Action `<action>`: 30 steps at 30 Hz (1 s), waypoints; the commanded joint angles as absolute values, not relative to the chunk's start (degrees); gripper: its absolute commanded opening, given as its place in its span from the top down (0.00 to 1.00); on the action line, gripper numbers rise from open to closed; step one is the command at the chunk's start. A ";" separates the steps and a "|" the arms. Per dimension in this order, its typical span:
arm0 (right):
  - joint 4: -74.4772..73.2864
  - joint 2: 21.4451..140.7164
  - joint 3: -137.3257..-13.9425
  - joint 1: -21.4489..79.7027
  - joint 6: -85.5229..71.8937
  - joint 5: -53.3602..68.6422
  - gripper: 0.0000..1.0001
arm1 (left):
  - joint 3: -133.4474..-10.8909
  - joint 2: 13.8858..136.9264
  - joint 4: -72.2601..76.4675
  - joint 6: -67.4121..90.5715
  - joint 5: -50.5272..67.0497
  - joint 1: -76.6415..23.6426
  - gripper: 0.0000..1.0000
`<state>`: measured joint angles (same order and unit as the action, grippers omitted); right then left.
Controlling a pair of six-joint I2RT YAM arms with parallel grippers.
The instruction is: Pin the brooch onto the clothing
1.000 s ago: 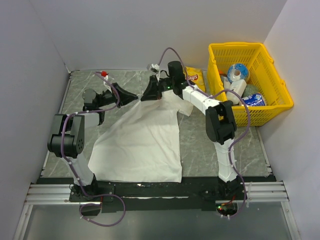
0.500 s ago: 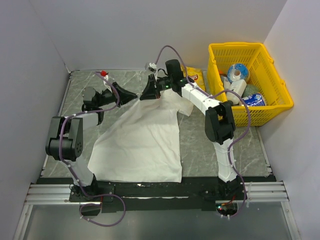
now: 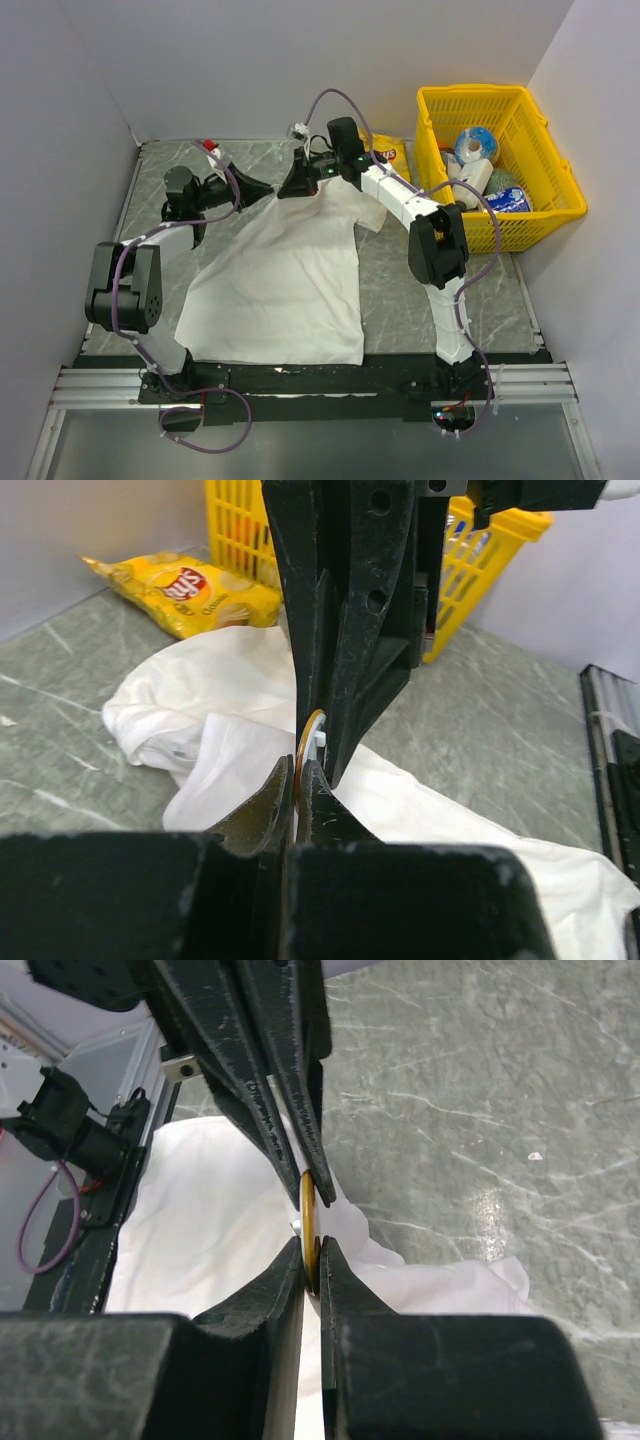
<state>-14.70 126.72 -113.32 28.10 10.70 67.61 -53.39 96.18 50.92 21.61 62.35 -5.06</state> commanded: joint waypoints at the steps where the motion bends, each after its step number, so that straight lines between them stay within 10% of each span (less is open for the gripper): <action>1: -12.57 128.06 -116.10 29.88 7.39 56.78 1.00 | -55.81 89.65 46.43 15.23 64.52 -9.31 0.99; 30: -15.46 126.74 -119.35 29.62 -5.45 46.76 1.00 | -46.33 71.90 33.22 -5.09 49.22 -15.56 0.99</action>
